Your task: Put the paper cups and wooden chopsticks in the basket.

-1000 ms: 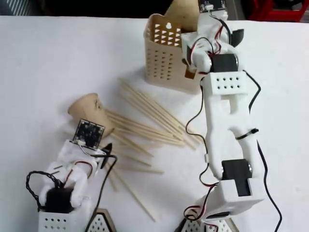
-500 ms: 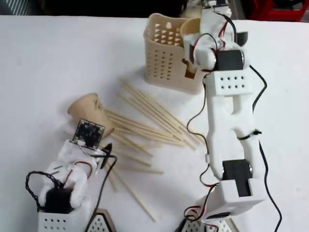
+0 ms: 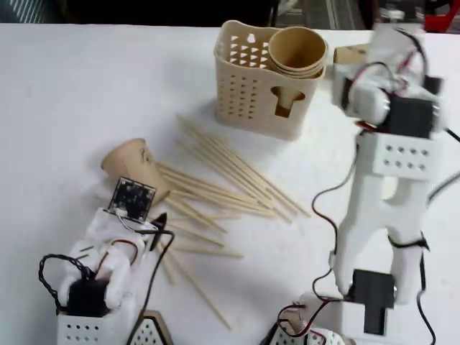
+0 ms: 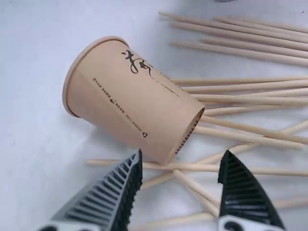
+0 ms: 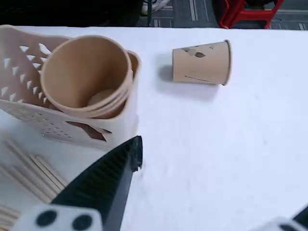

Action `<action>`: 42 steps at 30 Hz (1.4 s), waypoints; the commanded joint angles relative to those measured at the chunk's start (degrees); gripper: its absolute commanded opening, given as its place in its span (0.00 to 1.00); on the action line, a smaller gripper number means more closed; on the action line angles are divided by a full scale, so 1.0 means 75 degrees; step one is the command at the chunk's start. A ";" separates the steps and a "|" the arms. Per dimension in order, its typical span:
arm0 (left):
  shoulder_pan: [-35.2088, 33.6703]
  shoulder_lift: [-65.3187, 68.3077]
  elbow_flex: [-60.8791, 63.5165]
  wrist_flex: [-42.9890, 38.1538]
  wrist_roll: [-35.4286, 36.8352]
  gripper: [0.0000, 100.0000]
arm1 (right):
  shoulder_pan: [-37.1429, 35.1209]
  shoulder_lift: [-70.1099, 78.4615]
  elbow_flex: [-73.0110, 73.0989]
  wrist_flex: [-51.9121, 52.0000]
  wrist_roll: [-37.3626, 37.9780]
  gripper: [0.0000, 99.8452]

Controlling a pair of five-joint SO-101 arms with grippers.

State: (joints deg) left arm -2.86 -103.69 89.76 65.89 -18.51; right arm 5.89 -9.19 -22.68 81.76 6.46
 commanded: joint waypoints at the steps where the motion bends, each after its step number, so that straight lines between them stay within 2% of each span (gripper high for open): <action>1: -0.0053 -0.0100 0.0012 -0.0176 0.0059 0.26 | 0.0463 -0.0475 -0.0305 0.0568 0.0012 0.52; 5: -0.0053 -0.0100 0.0012 -0.0164 0.0059 0.26 | 0.0908 -0.0451 -0.0176 0.0662 0.0012 0.52; 9: -0.0053 -0.0100 0.0012 -0.0129 0.0059 0.26 | 0.1201 0.0053 0.0258 -0.0006 0.0305 0.50; 14: -0.0053 -0.0100 0.0012 -0.0141 0.0059 0.26 | 0.1495 0.1553 -0.0094 -0.0885 0.0352 0.38; 24: -0.0029 -0.0100 0.0070 -0.0188 0.0059 0.26 | 0.1471 0.4976 -0.3376 -0.1037 0.0293 0.36; 31: -0.0018 -0.0100 0.0070 -0.0188 0.0059 0.26 | 0.1377 0.7097 -0.5650 -0.1002 -0.0445 0.36; 42: -0.0018 -0.0100 0.0082 -0.0188 0.0059 0.26 | 0.0979 0.8879 -0.7291 -0.1061 -0.0492 0.36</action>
State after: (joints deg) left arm -2.86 -103.69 90.73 65.89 -18.51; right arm 14.42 57.10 -73.41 74.73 3.21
